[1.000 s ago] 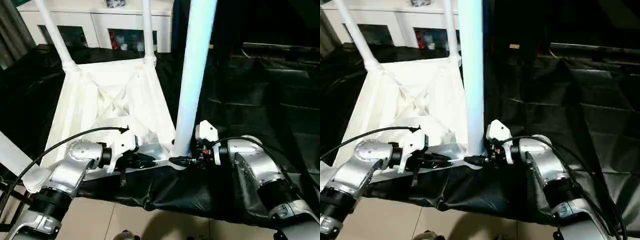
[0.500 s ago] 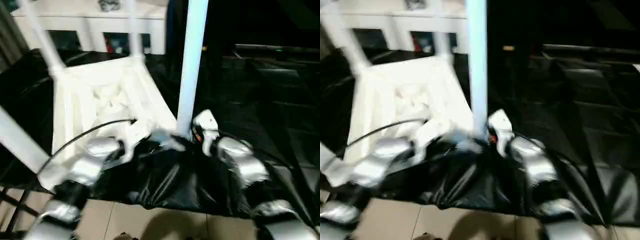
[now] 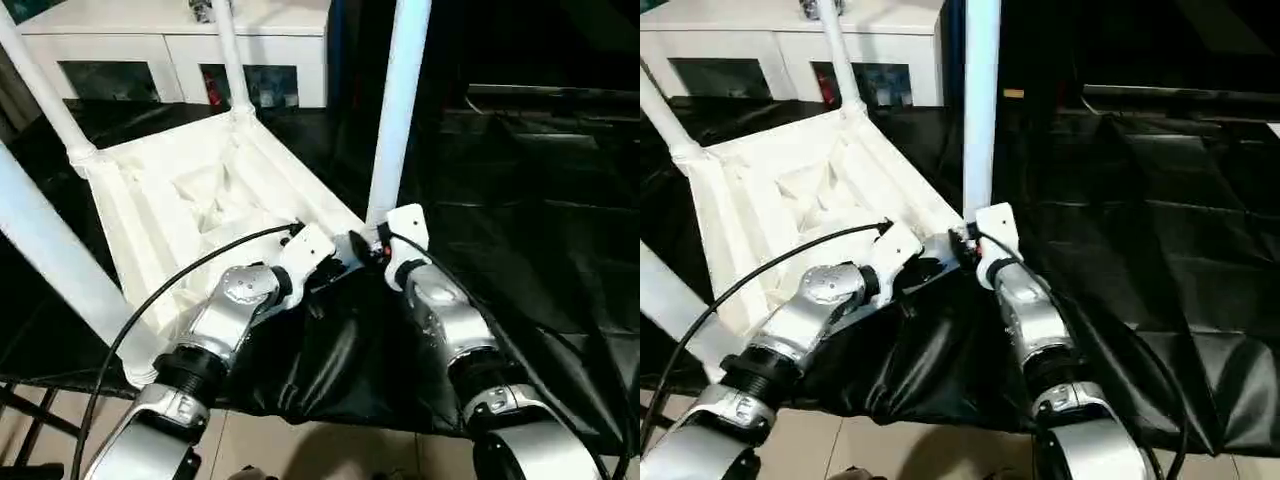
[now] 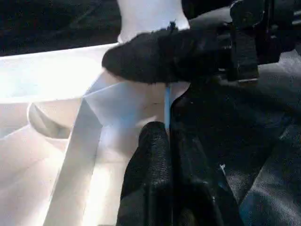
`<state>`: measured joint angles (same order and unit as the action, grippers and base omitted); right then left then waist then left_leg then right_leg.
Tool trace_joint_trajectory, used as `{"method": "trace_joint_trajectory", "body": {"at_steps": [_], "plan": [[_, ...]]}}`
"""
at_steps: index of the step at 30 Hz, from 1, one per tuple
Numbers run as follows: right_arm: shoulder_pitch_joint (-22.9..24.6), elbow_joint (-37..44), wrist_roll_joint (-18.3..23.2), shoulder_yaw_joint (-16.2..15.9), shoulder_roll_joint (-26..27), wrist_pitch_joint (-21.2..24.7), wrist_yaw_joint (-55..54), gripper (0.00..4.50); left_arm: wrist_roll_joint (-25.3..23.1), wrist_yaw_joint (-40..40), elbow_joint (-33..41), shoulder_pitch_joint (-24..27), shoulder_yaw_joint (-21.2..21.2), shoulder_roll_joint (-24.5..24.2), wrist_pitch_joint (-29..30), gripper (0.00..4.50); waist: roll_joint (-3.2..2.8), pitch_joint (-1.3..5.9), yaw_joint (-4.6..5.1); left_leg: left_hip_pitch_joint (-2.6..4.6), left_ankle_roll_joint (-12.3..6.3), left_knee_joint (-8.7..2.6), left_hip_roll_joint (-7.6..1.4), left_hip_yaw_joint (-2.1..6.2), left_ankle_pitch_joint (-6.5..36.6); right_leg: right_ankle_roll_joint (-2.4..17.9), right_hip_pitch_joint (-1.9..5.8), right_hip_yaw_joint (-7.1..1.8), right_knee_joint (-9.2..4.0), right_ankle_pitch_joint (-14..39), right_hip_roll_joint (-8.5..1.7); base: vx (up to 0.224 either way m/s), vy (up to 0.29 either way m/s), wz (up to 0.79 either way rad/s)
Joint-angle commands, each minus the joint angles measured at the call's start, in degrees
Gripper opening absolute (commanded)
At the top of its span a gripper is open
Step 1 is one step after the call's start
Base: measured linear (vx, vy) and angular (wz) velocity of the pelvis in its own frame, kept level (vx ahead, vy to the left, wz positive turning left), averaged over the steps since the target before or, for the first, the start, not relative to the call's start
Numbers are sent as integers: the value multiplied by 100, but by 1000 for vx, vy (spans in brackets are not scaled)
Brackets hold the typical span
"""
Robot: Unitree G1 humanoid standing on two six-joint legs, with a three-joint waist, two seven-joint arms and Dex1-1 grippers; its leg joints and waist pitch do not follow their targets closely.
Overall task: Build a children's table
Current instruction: Rotate leg to tighten
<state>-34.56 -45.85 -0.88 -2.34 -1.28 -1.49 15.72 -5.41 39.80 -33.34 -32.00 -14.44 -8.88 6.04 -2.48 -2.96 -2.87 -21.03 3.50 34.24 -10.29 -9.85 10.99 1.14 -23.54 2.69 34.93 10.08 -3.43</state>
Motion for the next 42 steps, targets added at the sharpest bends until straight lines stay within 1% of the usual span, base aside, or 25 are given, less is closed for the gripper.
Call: {"method": "trace_joint_trajectory", "body": {"at_steps": [1,3,4,5,6,7,8,11,12,13,14,16,17,18,19,23,24,25,26,27,28,32,36,40,42], "plan": [[-111,17,-108,-320,9,-203,421,382,142,403,233,58,-131,-27,-337,0,65,376,-8,10,-280,-399,-226,71,1112,1162,325,-239,-451,1343,-447,0,0,0],[-24,162,-9,-407,-314,-260,1265,382,332,986,475,228,-128,-328,-473,0,66,392,-13,-2,-338,-380,-230,66,990,1223,335,-245,-420,1095,-452,0,0,0],[-18,173,-1,-412,-330,-258,1316,382,340,1013,485,236,-128,-344,-481,0,62,391,-17,-7,-370,-376,-229,68,976,1250,339,-241,-410,1047,-452,0,0,0],[32,266,53,-458,-472,-202,1725,382,397,1208,552,289,-122,-470,-535,0,55,389,-15,-6,-450,-371,-242,56,943,1322,331,-245,-398,890,-442,0,0,0],[62,315,86,-490,-555,-167,1967,382,423,1302,573,312,-118,-539,-580,0,53,383,-18,-3,-477,-371,-246,50,946,1361,328,-242,-391,848,-434,0,0,0],[62,315,86,-490,-555,-167,1967,382,423,1302,573,312,-118,-539,-580,0,45,384,-32,4,-483,-367,-248,48,967,1370,323,-241,-394,852,-437,0,0,0],[106,397,155,-512,-644,-135,2234,382,476,1432,612,341,-109,-611,-630,0,62,375,-40,0,-465,-377,-245,51,1005,1347,343,-234,-397,929,-431,0,0,0],[220,619,334,-621,-931,-122,2959,382,631,1797,756,428,-78,-822,-674,0,54,376,-57,14,-445,-380,-270,52,1050,1350,327,-235,-394,1008,-437,0,0,0],[312,805,450,-752,-1153,-101,3565,382,778,2080,872,473,-23,-970,-646,0,38,378,-71,16,-446,-379,-274,52,1055,1360,326,-236,-385,1002,-435,0,0,0],[348,879,500,-801,-1229,-91,3808,382,830,2183,902,488,2,-1021,-662,0,49,377,-89,21,-489,-372,-281,38,1062,1366,321,-236,-385,949,-420,0,0,0],[406,1010,560,-891,-1359,-45,4177,382,907,2351,950,516,35,-1112,-671,0,50,383,-103,3,-512,-367,-275,39,991,1400,328,-231,-365,859,-422,0,0,0],[432,1082,579,-926,-1416,-13,4360,382,938,2448,978,535,50,-1167,-677,0,55,382,-112,-3,-529,-366,-279,39,948,1419,323,-230,-364,838,-427,0,0,0],[494,1265,655,-1024,-1532,78,4731,382,1014,2661,1070,589,70,-1314,-656,0,52,379,-120,4,-515,-370,-278,47,971,1402,318,-225,-372,911,-427,0,0,0],[510,1321,682,-1051,-1560,117,4852,366,1048,2738,1092,605,76,-1366,-648,0,61,388,-121,6,-517,-367,-280,46,962,1403,330,-226,-365,907,-429,0,0,0],[529,1381,711,-1075,-1584,153,4959,356,1075,2801,1109,618,80,-1412,-649,0,57,381,-129,1,-529,-368,-283,42,948,1399,318,-229,-367,905,-421,0,0,0],[573,1537,785,-1143,-1632,236,5216,344,1124,2944,1177,669,91,-1558,-660,0,62,381,-154,19,-489,-369,-285,40,957,1394,295,-230,-373,1005,-424,0,0,0],[593,1608,833,-1181,-1654,277,5335,326,1149,3020,1238,707,86,-1620,-626,0,55,381,-170,24,-469,-375,-293,44,968,1390,297,-233,-370,1028,-428,0,0,0],[594,1614,837,-1184,-1657,282,5346,326,1151,3028,1245,710,84,-1625,-622,0,60,379,-181,21,-458,-376,-293,44,951,1384,299,-234,-372,1019,-431,0,0,0],[603,1642,846,-1212,-1673,294,5411,306,1164,3087,1282,742,69,-1665,-609,0,67,386,-195,23,-459,-368,-288,37,920,1379,292,-236,-366,986,-426,0,0,0],[608,1654,843,-1221,-1683,293,5449,306,1171,3115,1294,758,61,-1683,-612,0,64,386,-204,23,-454,-368,-290,37,913,1384,291,-236,-357,967,-428,0,0,0],[613,1662,837,-1226,-1685,292,5467,288,1171,3128,1305,778,55,-1695,-621,0,64,387,-209,23,-452,-368,-287,38,899,1383,290,-236,-360,954,-427,0,0,0],[650,1770,829,-1228,-1691,372,5537,268,1192,3166,1381,843,36,-1725,-599,0,65,375,-218,17,-399,-383,-287,46,937,1330,299,-236,-367,1055,-424,0,0,0],[678,1822,837,-1247,-1702,400,5552,262,1186,3160,1370,856,23,-1716,-592,0,69,380,-218,18,-387,-374,-278,41,917,1298,297,-239,-375,1065,-430,0,0,0],[742,1849,811,-1210,-1655,377,5356,261,1087,2857,1209,782,50,-1554,-579,0,69,383,-220,18,-385,-369,-276,40,898,1314,299,-240,-376,1026,-428,0,0,0],[691,1676,659,-1094,-1478,370,4760,261,935,2485,1053,672,60,-1394,-528,0,77,365,-196,11,-323,-381,-266,49,961,1272,296,-235,-394,1189,-429,0,0,0]]}}
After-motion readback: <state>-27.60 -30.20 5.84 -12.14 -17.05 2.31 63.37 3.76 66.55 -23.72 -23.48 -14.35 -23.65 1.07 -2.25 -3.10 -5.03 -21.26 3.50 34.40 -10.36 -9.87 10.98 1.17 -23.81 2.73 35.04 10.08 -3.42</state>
